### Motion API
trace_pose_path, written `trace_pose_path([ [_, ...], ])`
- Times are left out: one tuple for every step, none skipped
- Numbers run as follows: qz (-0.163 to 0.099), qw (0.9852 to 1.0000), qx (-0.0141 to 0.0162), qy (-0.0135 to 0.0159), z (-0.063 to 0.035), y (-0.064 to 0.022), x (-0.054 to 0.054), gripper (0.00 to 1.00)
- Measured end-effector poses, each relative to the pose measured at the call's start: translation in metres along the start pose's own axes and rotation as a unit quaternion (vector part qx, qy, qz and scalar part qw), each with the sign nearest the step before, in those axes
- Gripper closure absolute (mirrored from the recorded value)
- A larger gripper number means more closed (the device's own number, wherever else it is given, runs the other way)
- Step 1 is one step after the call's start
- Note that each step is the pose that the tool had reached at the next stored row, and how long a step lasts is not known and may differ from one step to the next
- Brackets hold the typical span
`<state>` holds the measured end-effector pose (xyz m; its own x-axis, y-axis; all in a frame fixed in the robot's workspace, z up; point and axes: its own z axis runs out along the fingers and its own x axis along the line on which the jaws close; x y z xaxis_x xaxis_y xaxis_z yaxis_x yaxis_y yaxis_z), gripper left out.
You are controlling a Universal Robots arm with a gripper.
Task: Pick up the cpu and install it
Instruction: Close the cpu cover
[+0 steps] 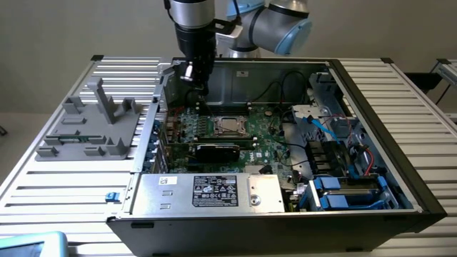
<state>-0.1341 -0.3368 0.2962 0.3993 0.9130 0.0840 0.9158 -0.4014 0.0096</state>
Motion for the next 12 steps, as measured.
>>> trace_pose_path([
  [0.008, 1.0000, -0.0007, -0.0001, 0.0001, 0.0000, 0.0000, 0.88],
  [0.017, 0.9999, -0.0014, -0.0001, 0.0002, 0.0000, 0.0000, 0.88],
  [0.025, 0.9997, -0.0021, -0.0002, 0.0002, 0.0000, 0.0000, 0.88],
  [0.034, 0.9994, -0.0029, -0.0003, 0.0003, 0.0000, 0.0000, 0.88],
  [0.042, 0.9991, -0.0036, -0.0004, 0.0004, 0.0000, 0.0000, 0.88],
  [0.050, 0.9987, -0.0042, -0.0005, 0.0004, 0.0000, 0.0000, 0.88],
  [0.058, 0.9983, -0.0050, -0.0005, 0.0005, 0.0000, 0.0000, 0.88],
  [0.067, 0.9978, -0.0056, -0.0006, 0.0005, 0.0000, 0.0000, 0.88],
  [0.075, 0.9972, -0.0063, -0.0007, 0.0006, 0.0000, 0.0000, 0.88],
  [0.083, 0.9965, -0.0070, -0.0008, 0.0006, 0.0000, 0.0000, 0.88],
  [0.091, 0.9958, -0.0077, -0.0008, 0.0007, 0.0000, 0.0000, 0.88],
  [0.099, 0.9951, -0.0084, -0.0009, 0.0007, 0.0000, 0.0000, 0.88],
])
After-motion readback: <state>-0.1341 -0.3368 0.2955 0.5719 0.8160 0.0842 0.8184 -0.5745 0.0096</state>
